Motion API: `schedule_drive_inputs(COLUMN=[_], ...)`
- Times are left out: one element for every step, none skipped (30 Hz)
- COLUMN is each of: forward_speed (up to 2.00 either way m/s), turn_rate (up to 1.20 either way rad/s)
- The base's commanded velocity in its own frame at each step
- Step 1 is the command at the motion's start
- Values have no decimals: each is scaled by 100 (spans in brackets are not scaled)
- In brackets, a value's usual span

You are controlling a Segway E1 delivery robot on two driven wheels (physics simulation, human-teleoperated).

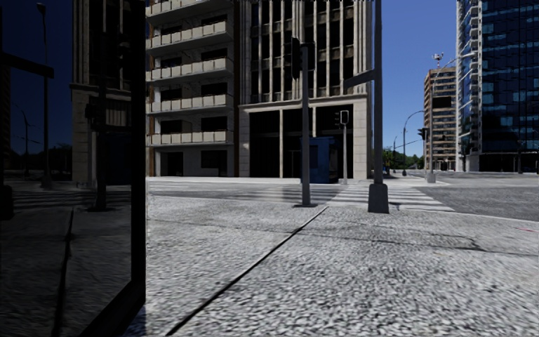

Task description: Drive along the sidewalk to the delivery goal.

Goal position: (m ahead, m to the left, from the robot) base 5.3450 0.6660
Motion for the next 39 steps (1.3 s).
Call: schedule_drive_inputs(forward_speed=[109, 109, 109, 109, 109, 109, 110, 110, 110, 110, 110, 110, 110, 110, 110, 110, 110, 110, 110, 110, 110, 110, 110, 110, 110, 110, 110, 110, 110, 110, 110, 110, 110, 110, 110, 110, 110, 110, 110], turn_rate=[0, 0, 0, 0, 0, 0, 0, 0, 0, 0, 0, 0, 0, 0, 0, 0, 0, 0, 0, 0, 0, 0, 0, 0, 0, 4, 24, 27, 28, 29, 29, 29, 29, 29, 29, 29, 29, 28, 19])
